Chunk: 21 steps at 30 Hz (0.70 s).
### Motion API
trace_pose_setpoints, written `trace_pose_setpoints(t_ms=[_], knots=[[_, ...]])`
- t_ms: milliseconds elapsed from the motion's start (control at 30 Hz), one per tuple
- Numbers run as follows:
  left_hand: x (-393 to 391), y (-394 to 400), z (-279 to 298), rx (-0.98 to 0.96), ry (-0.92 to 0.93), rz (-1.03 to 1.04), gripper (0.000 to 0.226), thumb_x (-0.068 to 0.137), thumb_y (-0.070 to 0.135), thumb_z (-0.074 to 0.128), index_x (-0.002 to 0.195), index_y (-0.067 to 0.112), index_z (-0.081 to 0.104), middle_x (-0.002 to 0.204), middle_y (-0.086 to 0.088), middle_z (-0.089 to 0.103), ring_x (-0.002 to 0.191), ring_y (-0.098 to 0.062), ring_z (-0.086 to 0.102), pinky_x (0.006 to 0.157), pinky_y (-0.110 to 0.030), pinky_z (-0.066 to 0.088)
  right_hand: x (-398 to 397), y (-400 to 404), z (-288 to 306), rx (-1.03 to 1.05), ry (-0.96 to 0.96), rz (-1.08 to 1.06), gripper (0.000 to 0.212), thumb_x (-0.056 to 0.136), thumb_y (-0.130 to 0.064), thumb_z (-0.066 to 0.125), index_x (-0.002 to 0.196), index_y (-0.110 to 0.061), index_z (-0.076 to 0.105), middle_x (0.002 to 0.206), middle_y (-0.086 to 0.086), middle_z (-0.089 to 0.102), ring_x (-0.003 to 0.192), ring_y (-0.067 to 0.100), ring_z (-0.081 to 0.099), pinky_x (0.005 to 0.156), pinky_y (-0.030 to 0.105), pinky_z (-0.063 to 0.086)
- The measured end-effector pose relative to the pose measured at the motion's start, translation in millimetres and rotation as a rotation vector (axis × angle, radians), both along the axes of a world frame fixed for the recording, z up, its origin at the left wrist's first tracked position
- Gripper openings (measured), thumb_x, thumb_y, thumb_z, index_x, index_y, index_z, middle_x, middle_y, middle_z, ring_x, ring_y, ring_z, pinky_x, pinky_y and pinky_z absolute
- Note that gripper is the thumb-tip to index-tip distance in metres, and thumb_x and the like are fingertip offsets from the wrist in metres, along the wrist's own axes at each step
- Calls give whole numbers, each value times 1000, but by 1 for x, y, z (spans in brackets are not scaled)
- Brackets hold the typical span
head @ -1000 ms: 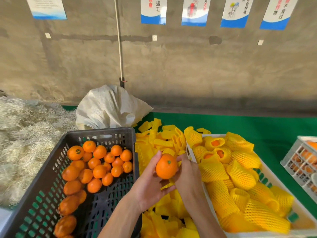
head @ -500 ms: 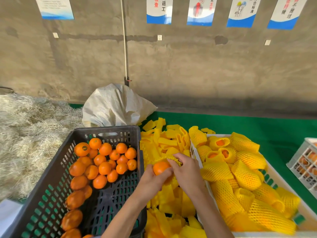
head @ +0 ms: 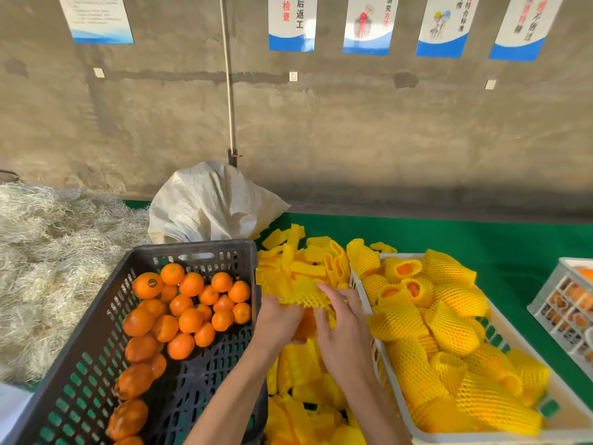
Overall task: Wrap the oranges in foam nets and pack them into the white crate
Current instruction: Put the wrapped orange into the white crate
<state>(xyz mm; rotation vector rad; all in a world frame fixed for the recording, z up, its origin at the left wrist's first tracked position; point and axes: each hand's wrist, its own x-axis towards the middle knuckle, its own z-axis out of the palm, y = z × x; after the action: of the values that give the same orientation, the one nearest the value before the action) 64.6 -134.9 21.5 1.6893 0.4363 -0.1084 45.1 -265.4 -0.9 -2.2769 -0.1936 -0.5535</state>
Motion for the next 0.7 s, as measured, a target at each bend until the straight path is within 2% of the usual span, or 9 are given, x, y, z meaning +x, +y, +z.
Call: trace_pose_setpoints(t_ms=[67, 133, 167, 233, 300, 400, 533, 600, 700], knots=[[1, -5, 1, -199, 34, 50, 35, 101, 10, 60, 134, 5, 47, 117, -13, 56, 89, -24, 64, 63, -44, 65, 2, -1, -3, 58, 82, 25, 37, 105, -37, 46, 141, -32, 54, 134, -13, 48, 117, 2, 48, 84, 9, 44], [-1, -7, 3, -349, 46, 22, 43, 105, 8, 55, 145, 2, 41, 114, -13, 57, 90, -25, 65, 59, -37, 63, 3, -3, -5, 99, 130, 34, 37, 106, -41, 43, 141, -35, 53, 133, -16, 47, 116, 0, 45, 89, 13, 46], [-2, -8, 4, -404, 45, -47, 45, 105, 9, 56, 147, 1, 41, 121, -16, 57, 96, -28, 66, 65, -39, 64, 5, -5, -6, 114, 139, 27, 37, 106, -41, 42, 141, -34, 53, 131, -16, 47, 116, 1, 45, 90, 15, 47], [-6, -8, 2, -499, 39, -238, 52, 101, 11, 65, 146, 0, 43, 139, -20, 58, 114, -32, 68, 89, -46, 62, 9, -10, -7, 150, 141, -9, 34, 106, -40, 45, 134, -28, 60, 127, -11, 54, 115, 6, 52, 90, 20, 51], [-10, -7, -3, -583, 54, -301, 68, 90, 13, 80, 146, 2, 43, 138, -20, 63, 121, -35, 68, 103, -53, 55, 14, -16, -12, 173, 130, -44, 29, 106, -35, 47, 118, -18, 66, 113, -3, 62, 106, 15, 60, 85, 27, 53], [-8, -6, -10, -551, 39, -244, 95, 69, 21, 97, 146, -1, 47, 126, -17, 72, 115, -38, 70, 97, -49, 59, 17, -26, -16, 149, 130, -67, 28, 106, -31, 46, 109, -13, 67, 105, 0, 64, 98, 17, 60, 81, 22, 47], [-1, -12, -18, -383, 52, -21, 124, 66, 35, 97, 163, 23, 21, 129, -11, 67, 112, -28, 69, 82, -47, 65, 10, -23, -12, 5, 25, -19, 37, 104, -39, 40, 110, -13, 66, 101, -5, 61, 88, 8, 54, 76, 17, 41], [2, -17, -20, -322, -4, 28, 114, 71, 34, 95, 162, 23, 26, 122, -11, 70, 102, -27, 74, 75, -41, 66, 7, -18, -11, -22, 1, 1, 47, 102, -43, 34, 116, -13, 66, 104, -5, 60, 90, 6, 53, 78, 19, 45], [5, -22, -23, -150, -202, 17, 67, 85, 27, 85, 143, 23, 53, 120, -12, 68, 93, -29, 75, 67, -39, 65, 5, -17, -11, -24, -22, -38, 50, 101, -42, 34, 123, -12, 67, 111, -3, 60, 96, 10, 58, 80, 21, 49]])
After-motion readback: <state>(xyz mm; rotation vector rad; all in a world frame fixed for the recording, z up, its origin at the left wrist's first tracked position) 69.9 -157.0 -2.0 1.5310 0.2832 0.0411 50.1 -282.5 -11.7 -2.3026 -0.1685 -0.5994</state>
